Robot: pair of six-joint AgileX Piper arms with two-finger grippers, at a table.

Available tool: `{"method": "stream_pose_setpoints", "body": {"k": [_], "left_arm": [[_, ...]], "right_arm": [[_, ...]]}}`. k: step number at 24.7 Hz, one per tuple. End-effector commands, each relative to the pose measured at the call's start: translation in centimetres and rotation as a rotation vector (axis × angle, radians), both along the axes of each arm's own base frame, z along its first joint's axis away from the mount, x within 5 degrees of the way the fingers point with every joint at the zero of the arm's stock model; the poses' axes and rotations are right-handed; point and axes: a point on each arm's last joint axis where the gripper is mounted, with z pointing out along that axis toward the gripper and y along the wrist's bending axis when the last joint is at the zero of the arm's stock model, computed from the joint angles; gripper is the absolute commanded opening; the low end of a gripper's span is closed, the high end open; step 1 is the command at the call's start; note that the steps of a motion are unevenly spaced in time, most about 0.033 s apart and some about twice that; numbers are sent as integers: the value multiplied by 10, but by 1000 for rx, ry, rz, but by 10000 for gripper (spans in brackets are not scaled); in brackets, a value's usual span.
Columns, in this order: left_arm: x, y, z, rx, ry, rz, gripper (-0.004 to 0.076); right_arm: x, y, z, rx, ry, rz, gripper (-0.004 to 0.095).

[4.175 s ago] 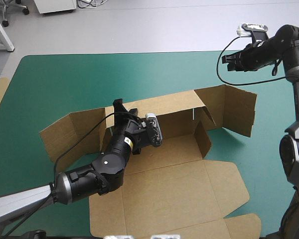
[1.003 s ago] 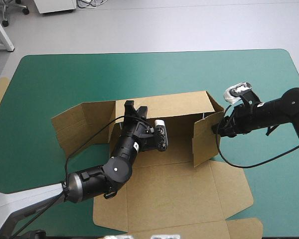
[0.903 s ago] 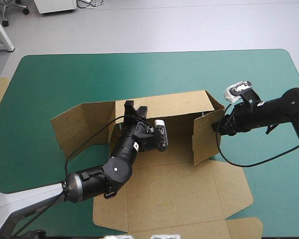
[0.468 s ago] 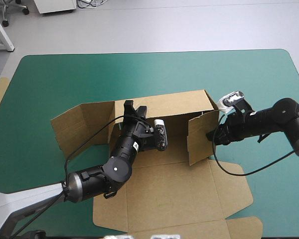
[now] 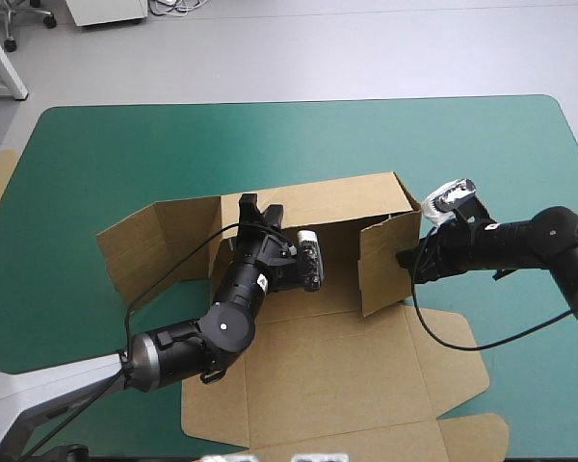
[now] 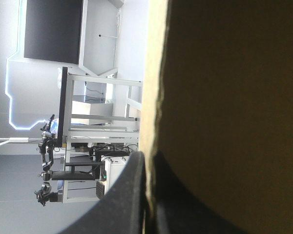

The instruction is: Fold the box

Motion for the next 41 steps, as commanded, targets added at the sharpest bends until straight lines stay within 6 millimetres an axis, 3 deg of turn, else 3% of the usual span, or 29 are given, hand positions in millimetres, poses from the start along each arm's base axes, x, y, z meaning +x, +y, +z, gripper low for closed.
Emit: {"method": "stream_pose_setpoints", "body": {"k": [1, 6, 12, 21, 32, 41], "left_arm": [[-1, 2, 19, -40, -69, 4, -10], [-1, 2, 19, -40, -69, 4, -10], [-1, 2, 19, -40, -69, 4, -10], [-2, 1, 19, -39, -61, -14, -10], [-2, 1, 19, -39, -59, -20, -10], [-2, 1, 20, -36, -65, -20, -10]], "right_arm": [[-9, 1, 9, 47, -124, -28, 459], [-16, -3, -8, 21, -241, -69, 458], [-10, -5, -5, 43, -292, -128, 459], [-1, 0, -15, 113, -223, -131, 459], [18, -2, 8, 62, -139, -133, 459], [24, 22, 10, 33, -186, -36, 483]]}}
